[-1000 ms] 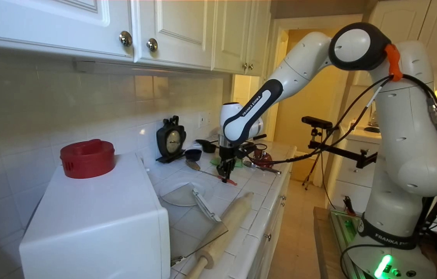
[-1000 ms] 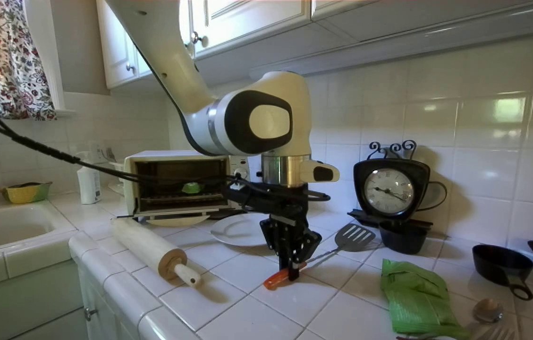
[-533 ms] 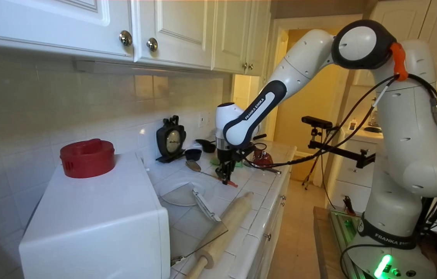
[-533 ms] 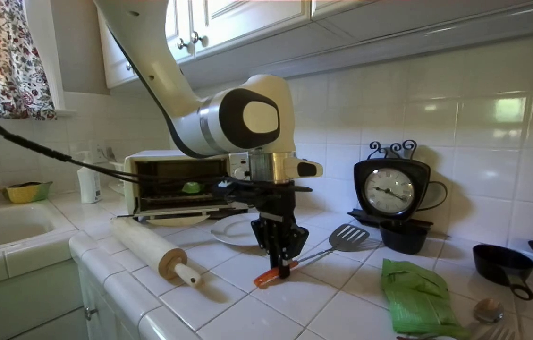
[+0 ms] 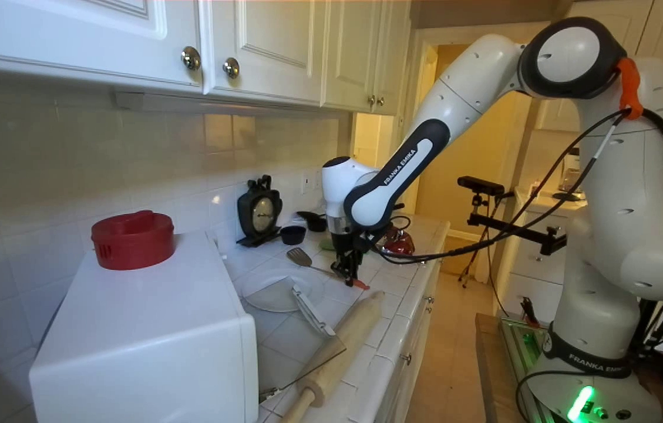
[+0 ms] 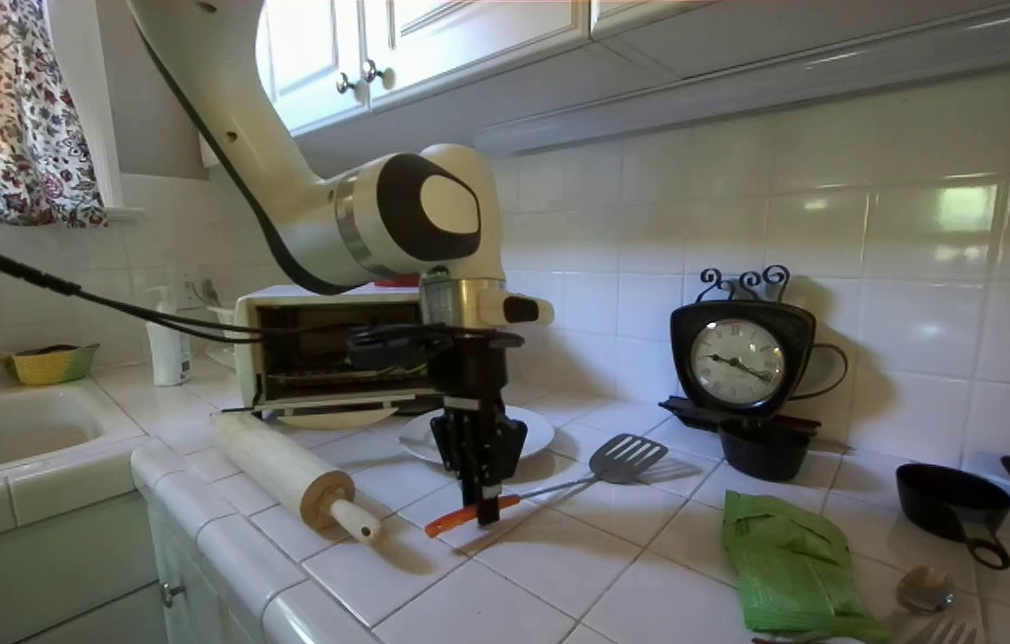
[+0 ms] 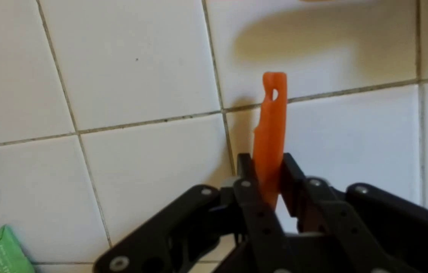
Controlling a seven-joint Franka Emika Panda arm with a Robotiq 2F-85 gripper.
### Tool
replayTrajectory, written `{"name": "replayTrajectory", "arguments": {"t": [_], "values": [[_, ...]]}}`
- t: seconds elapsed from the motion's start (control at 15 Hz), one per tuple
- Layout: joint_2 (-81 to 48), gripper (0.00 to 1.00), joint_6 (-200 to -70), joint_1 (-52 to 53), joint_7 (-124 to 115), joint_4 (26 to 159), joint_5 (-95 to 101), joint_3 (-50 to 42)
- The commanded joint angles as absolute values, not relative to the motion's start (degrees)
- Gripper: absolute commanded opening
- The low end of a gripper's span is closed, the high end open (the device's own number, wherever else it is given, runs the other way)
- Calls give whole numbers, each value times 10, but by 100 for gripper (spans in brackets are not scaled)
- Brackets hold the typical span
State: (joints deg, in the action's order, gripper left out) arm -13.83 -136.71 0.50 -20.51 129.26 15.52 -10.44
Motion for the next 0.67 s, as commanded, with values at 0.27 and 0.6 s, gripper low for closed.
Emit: {"name": "replayTrajectory", "arguments": {"t": [0.27, 0.6], "values": [[-52, 5, -1302, 5, -285, 1351, 244, -104], [-1, 5, -1289, -7, -260, 1366, 242, -87]]}}
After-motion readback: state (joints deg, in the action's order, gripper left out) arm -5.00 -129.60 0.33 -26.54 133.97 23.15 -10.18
